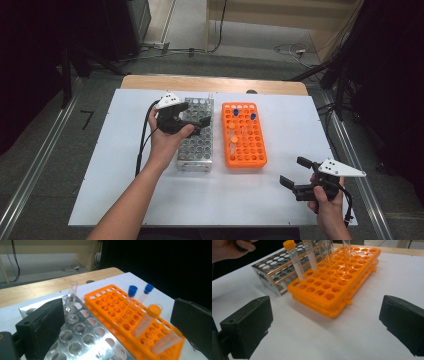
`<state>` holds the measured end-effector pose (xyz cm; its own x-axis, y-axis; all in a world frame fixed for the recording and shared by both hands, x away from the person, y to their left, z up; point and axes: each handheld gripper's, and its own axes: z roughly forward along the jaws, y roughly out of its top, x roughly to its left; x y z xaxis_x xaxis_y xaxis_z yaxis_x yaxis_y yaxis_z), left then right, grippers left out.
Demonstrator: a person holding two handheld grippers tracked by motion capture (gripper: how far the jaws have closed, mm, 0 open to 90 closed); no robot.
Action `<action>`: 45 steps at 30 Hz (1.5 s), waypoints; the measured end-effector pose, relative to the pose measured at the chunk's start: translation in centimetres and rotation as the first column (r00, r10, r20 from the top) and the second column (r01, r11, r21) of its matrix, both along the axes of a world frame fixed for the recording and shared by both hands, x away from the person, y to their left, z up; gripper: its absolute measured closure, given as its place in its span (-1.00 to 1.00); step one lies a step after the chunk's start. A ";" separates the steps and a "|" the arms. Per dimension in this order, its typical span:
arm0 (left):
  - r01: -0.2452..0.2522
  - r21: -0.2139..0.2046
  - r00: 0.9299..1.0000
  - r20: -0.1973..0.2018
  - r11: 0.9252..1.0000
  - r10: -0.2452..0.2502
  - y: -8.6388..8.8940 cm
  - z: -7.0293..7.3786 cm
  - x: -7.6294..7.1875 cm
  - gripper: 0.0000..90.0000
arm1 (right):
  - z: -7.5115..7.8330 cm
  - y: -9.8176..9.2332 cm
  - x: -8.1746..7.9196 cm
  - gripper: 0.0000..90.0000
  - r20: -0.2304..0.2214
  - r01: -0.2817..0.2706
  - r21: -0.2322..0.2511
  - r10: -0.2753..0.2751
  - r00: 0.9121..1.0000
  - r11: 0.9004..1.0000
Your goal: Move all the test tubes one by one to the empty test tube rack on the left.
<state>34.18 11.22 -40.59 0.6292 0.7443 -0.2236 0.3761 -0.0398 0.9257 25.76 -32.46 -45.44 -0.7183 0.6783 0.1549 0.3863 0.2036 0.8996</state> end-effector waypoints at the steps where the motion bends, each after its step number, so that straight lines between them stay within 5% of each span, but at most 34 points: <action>1: 0.000 -0.002 1.000 0.000 1.000 0.000 0.1 -0.1 -0.5 -1.00 | 0.1 0.1 0.1 -1.00 0.000 0.000 0.001 0.000 1.000 1.000; 19: -0.029 0.005 0.999 0.046 1.000 0.029 1.8 -3.2 -8.0 -1.00 | 1.2 2.7 3.8 -0.86 0.018 -0.018 0.029 0.018 1.000 0.999; 33: -0.034 -0.017 0.999 0.004 0.999 0.034 3.0 -5.1 -9.0 -1.00 | -0.2 6.9 7.6 -0.08 0.015 -0.033 -0.047 0.033 0.999 0.998; 39: -0.029 -0.019 1.000 -0.004 0.999 0.029 2.9 -5.3 -8.9 -1.00 | -0.7 8.4 9.0 0.14 0.018 -0.047 -0.092 0.049 0.999 0.995; 45: -0.030 -0.020 1.000 -0.008 0.999 0.029 2.8 -5.3 -8.9 -1.00 | -0.9 9.5 10.1 0.27 -0.029 -0.062 -0.108 0.059 0.998 0.992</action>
